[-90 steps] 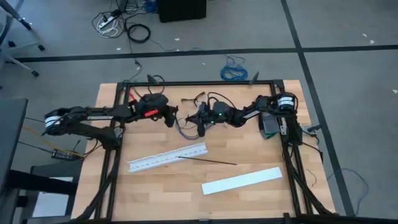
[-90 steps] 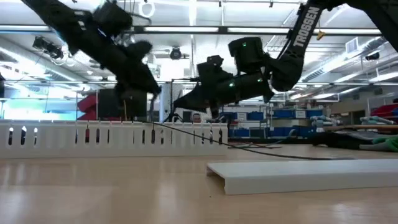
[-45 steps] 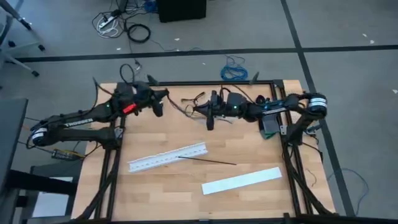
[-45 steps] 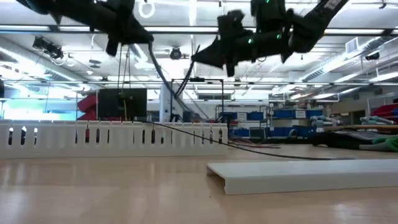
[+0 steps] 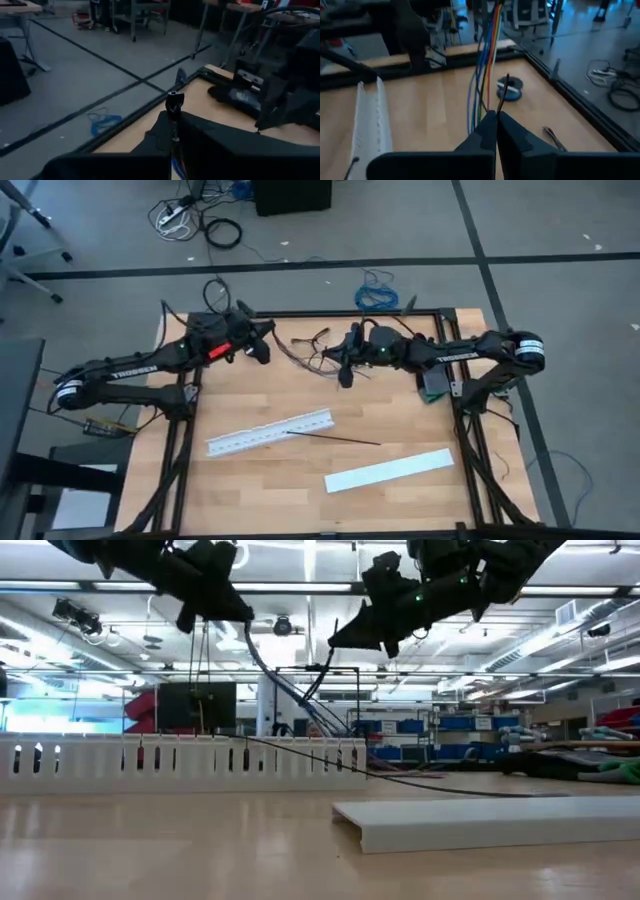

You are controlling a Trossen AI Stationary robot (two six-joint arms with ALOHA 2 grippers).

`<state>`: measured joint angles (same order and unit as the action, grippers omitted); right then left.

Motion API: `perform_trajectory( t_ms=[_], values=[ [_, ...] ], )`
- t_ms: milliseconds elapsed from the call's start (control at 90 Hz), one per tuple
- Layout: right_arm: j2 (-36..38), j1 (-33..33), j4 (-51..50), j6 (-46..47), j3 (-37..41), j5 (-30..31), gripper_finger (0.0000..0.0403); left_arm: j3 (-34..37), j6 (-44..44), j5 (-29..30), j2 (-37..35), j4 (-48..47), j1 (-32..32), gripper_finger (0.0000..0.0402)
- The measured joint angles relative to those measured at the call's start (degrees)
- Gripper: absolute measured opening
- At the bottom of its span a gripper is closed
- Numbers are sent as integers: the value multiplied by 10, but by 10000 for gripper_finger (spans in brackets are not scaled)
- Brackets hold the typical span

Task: Ziptie cables
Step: Wrap the cable wires with the black zip tie

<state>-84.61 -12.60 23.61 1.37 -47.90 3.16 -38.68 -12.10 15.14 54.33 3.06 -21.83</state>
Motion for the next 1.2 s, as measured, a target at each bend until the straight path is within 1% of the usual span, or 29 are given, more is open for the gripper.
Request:
perform_trajectory(
  t_ms=[189,267,411,589,722,833,944,1200],
  values=[
    [46,-8,-62,-8,0,19,0,13,-2,0,0,17,-12,0],
    [66,-9,-75,-14,0,22,0,14,-1,0,0,20,-14,0],
    [103,-9,-105,-28,0,46,0,14,10,0,0,35,-14,0],
    [141,-9,-140,-32,-1,57,0,14,15,5,0,38,-21,0],
    [152,-9,-177,-33,-1,77,0,14,15,6,0,38,-28,0],
    [152,-9,-191,-32,-1,82,0,14,16,6,0,36,-30,0],
    [152,-9,-194,-31,-1,97,0,14,16,7,0,34,-30,0],
    [147,-9,-192,-25,-1,99,0,16,14,7,5,17,-30,0]
  ],
)
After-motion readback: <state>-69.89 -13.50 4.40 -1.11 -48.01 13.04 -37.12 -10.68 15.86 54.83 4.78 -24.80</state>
